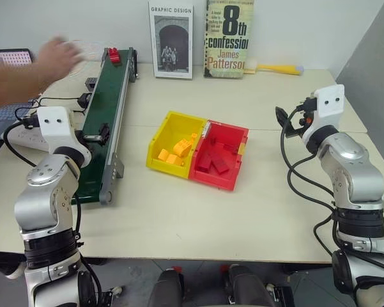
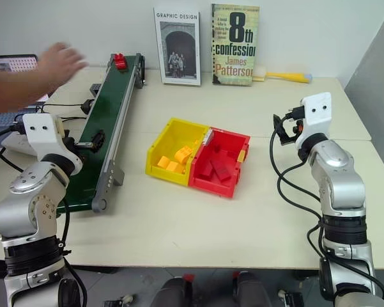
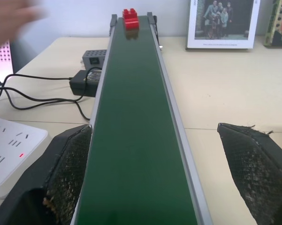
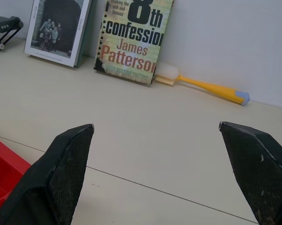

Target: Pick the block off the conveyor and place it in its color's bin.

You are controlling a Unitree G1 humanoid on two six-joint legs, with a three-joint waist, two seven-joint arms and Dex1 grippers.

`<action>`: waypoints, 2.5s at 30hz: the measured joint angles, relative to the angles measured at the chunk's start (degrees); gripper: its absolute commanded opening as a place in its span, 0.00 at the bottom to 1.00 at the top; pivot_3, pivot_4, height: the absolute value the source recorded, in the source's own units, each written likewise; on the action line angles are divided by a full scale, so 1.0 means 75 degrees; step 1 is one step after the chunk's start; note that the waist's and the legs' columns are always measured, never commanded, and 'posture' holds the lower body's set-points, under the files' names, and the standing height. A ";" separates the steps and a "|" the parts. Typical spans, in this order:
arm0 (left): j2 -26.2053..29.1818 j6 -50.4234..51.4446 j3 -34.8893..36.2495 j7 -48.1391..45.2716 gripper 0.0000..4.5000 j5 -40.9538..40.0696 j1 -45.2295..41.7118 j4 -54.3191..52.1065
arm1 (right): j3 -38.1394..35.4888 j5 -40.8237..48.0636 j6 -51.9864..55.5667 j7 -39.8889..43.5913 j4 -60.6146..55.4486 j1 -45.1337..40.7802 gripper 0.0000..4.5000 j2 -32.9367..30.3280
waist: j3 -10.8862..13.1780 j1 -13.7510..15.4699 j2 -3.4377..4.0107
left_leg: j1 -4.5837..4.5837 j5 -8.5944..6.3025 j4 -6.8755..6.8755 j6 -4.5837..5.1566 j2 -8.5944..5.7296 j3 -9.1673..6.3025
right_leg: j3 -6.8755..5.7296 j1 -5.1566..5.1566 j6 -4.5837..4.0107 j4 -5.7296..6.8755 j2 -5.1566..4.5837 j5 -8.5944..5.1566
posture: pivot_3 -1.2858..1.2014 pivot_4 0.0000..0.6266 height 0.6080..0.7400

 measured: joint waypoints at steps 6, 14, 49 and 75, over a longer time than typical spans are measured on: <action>-0.0007 0.0128 0.0060 0.0109 0.99 -0.0028 0.0022 -0.0209 | 0.0001 0.0003 0.0008 0.0005 0.0003 0.0000 1.00 0.0002 | 0.0000 -0.0001 0.0000 | 0.0000 0.0000 0.0000 0.0000 0.0000 0.0001 | 0.0001 0.0000 0.0000 -0.0001 0.0000 0.0000 | 0.52 0.24 1.00; -0.0139 0.0124 0.0073 0.0424 0.99 0.0092 0.0427 -0.0291 | 0.0067 0.0003 0.0009 0.0083 0.0019 -0.0067 1.00 0.0060 | 0.0000 0.0000 0.0000 | 0.0001 0.0000 -0.0001 0.0000 0.0001 -0.0001 | 0.0001 0.0000 0.0000 0.0001 0.0000 0.0000 | 0.52 0.24 1.00; -0.0467 0.0115 -0.0194 0.0819 0.99 0.0166 -0.0073 0.0164 | 0.0995 0.3352 0.1696 0.5421 -0.0961 -0.1234 1.00 -0.1584 | 0.0001 0.0009 -0.0001 | -0.0004 -0.0001 0.0000 0.0002 0.0003 -0.0017 | -0.0015 0.0007 0.0000 -0.0013 -0.0005 0.0000 | 0.52 0.24 1.00; -0.0712 0.0487 -0.0006 0.1259 0.89 0.0039 -0.0280 0.0535 | 0.0982 0.3447 0.1847 0.5200 -0.1072 -0.1284 1.00 -0.1583 | 0.0001 0.0010 -0.0001 | -0.0004 -0.0001 0.0001 0.0002 0.0002 -0.0019 | -0.0017 0.0006 0.0000 -0.0013 -0.0005 0.0000 | 0.52 0.24 1.00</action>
